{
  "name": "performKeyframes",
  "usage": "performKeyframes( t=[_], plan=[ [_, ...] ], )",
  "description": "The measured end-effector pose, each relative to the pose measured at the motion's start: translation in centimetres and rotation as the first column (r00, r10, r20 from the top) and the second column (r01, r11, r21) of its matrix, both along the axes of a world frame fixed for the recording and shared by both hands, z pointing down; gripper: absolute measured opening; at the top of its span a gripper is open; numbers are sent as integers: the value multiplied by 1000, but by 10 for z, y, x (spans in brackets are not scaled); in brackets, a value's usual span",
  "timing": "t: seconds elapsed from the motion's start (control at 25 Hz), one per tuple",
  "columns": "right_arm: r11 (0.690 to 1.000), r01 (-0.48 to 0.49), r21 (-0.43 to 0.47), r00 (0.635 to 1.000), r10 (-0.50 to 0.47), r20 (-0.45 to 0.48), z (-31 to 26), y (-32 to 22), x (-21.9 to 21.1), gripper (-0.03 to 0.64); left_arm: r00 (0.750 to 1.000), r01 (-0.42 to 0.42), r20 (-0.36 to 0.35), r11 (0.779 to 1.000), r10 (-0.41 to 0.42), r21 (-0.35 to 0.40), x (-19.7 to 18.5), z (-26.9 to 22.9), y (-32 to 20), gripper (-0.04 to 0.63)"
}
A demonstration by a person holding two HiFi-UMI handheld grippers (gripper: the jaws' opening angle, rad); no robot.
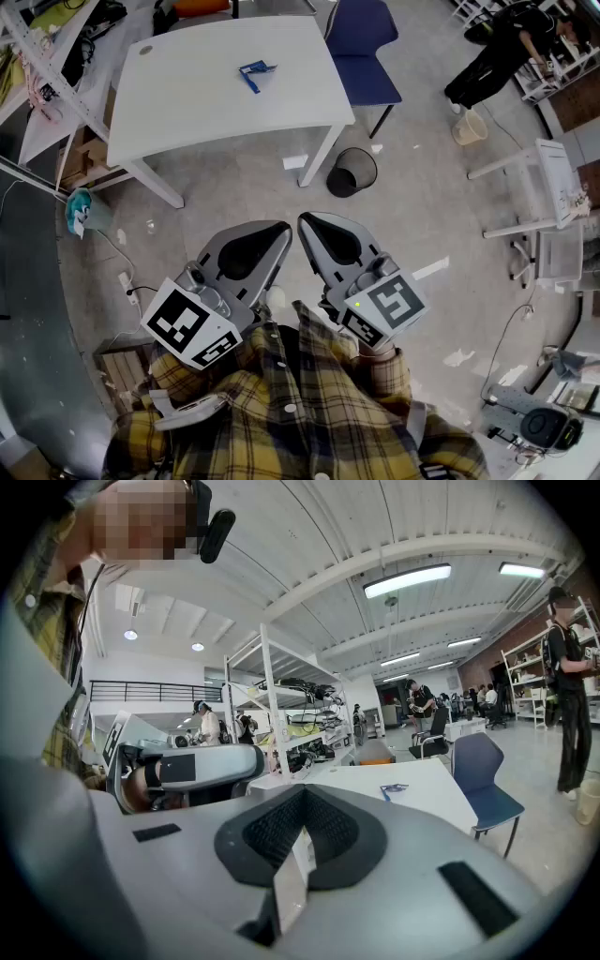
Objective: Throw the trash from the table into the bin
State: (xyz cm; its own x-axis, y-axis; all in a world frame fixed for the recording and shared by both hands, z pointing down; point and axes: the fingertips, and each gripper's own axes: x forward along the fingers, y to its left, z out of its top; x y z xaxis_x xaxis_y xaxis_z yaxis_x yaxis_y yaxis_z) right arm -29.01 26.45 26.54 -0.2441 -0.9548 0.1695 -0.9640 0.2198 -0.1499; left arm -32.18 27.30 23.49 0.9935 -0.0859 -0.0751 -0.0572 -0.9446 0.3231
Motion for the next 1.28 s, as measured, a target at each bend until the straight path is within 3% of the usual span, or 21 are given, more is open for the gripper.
performKeyframes(
  t=[0.48, 0.96, 1.28],
  plan=[
    [1000, -8, -13, 1000, 8, 19, 2, 4, 20, -2, 1000, 15, 7, 1000, -15, -13, 11, 0, -4, 9],
    [999, 17, -38, 999, -16, 38, 18, 11, 33, -2, 992, 122, 21, 992, -121, -31, 6, 14, -10, 9],
    [999, 5, -49, 999, -3, 49, 26, -30, 41, -2, 995, 94, 19, 994, -93, -51, 19, 23, -53, 8]
  ],
)
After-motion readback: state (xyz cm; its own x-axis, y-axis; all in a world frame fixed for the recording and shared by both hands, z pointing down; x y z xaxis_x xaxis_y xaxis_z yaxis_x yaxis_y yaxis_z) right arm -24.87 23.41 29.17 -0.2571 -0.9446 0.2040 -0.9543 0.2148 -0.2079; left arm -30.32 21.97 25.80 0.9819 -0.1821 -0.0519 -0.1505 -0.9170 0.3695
